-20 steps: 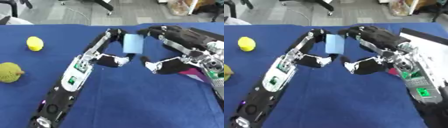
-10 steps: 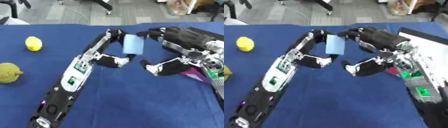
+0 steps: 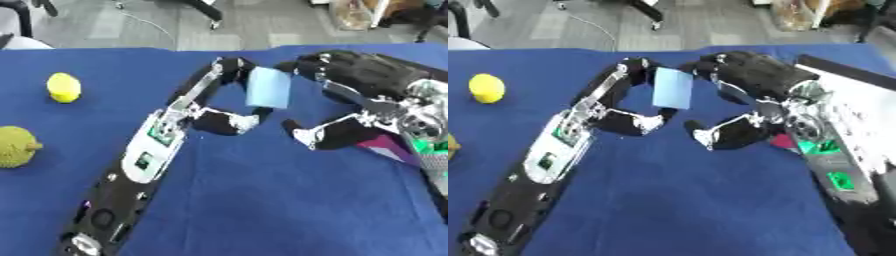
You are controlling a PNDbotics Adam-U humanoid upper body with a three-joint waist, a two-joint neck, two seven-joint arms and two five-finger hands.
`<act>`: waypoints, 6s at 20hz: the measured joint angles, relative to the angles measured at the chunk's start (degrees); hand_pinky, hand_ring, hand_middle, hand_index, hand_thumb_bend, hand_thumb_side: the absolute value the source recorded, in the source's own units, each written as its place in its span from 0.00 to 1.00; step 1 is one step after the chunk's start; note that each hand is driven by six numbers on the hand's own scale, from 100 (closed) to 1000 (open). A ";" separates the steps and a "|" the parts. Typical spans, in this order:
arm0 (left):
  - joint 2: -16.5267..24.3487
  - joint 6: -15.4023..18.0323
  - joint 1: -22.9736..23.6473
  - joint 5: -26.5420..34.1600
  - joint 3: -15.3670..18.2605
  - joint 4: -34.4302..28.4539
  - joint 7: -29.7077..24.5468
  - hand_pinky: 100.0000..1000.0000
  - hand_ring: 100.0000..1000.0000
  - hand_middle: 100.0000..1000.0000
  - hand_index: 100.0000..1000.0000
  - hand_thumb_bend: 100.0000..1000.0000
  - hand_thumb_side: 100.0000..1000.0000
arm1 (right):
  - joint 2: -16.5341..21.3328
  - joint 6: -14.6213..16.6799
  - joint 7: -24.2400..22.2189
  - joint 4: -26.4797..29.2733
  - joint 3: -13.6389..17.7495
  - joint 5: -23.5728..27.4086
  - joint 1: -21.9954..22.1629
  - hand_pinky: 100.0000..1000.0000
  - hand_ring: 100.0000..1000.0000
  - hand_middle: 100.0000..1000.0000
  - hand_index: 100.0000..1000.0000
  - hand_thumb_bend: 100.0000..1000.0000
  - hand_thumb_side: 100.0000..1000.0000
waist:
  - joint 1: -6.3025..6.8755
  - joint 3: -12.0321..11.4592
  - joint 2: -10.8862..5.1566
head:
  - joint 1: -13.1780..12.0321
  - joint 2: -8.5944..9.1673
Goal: Pick up the objects with one hand, pass them to the other hand, and then place them into the box on the other side of the table.
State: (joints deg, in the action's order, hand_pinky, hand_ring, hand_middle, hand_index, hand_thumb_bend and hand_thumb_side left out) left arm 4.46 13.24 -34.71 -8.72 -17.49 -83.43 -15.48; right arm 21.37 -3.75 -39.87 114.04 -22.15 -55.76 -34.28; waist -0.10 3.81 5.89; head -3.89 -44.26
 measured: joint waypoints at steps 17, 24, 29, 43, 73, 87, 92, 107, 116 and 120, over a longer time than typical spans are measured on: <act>-0.05 1.77 -0.81 -1.47 -0.71 -0.51 -0.15 0.66 0.42 0.39 0.44 0.00 0.00 | -0.59 -2.24 4.21 -1.20 -1.23 -1.06 -0.77 0.89 0.88 0.72 0.89 0.05 0.33 | -0.16 -0.35 0.28 | 0.89 0.00; -0.07 1.75 -0.85 -1.51 -0.73 -0.75 -0.22 0.66 0.42 0.40 0.45 0.00 0.00 | -0.65 -2.52 5.41 -1.00 -1.27 -1.20 -0.99 0.83 0.84 0.61 0.68 0.00 0.12 | -0.29 -0.43 0.28 | 1.05 0.00; -0.08 1.76 -1.05 -1.75 -0.59 -0.78 -0.53 0.67 0.44 0.42 0.48 0.00 0.00 | -0.85 -3.35 9.02 -0.58 -1.39 -1.00 -0.95 0.76 0.79 0.54 0.53 0.00 0.02 | -0.36 -0.50 0.28 | 1.05 0.00; -0.07 2.95 -1.57 -4.93 1.21 -0.85 -1.65 0.69 0.52 0.51 0.58 0.23 0.15 | -0.83 -4.49 21.10 -0.69 -2.51 1.05 -0.43 0.66 0.73 0.48 0.35 0.00 0.00 | -0.36 -0.29 0.36 | 1.02 0.00; -1.08 2.77 -1.06 -13.00 2.53 -0.25 4.37 0.73 0.67 0.70 0.80 0.61 0.40 | -0.47 -2.51 21.54 -0.82 -2.31 4.04 -0.06 0.66 0.75 0.49 0.34 0.00 0.00 | -0.36 0.41 0.48 | 1.42 0.00; -1.07 0.04 -0.55 -12.49 2.62 0.35 13.46 0.74 0.68 0.71 0.80 0.62 0.40 | -0.47 -2.26 22.31 -0.63 -1.70 4.62 -0.48 0.65 0.75 0.49 0.33 0.00 0.00 | -0.36 0.45 0.48 | 1.97 0.00; -1.07 0.21 -0.30 -12.55 2.89 0.62 13.22 0.74 0.68 0.70 0.80 0.61 0.41 | -0.47 -2.64 23.49 -0.63 -0.76 4.62 -0.42 0.62 0.75 0.49 0.34 0.00 0.00 | -0.36 0.45 0.48 | 2.06 0.00; 2.91 -0.81 6.58 -14.78 7.52 1.50 16.01 0.73 0.67 0.70 0.80 0.60 0.42 | 8.48 -15.80 40.71 -1.16 20.00 10.71 6.73 0.47 0.78 0.45 0.39 0.00 0.06 | -0.36 0.64 0.48 | 5.24 0.00; 4.55 -1.27 11.10 -13.78 9.55 -7.16 17.68 0.73 0.67 0.69 0.79 0.60 0.42 | 16.96 -24.36 47.08 -27.57 22.91 19.39 8.54 0.54 0.80 0.46 0.39 0.00 0.16 | -0.34 -0.84 0.58 | 9.10 -0.01; 4.65 -1.48 12.16 -12.40 9.60 -10.92 17.19 0.73 0.67 0.69 0.79 0.60 0.42 | 19.11 -22.77 46.20 -39.29 21.33 22.20 8.03 0.64 0.80 0.48 0.40 0.00 0.19 | -0.33 -1.48 0.94 | 10.43 -0.01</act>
State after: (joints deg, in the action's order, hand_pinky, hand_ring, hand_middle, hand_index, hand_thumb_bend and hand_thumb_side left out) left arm 9.11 11.77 -22.55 -21.12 -7.89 -94.34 1.71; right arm 40.48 -26.52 6.33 74.74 -0.83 -33.55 -26.25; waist -0.43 2.32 6.83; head 6.54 -44.27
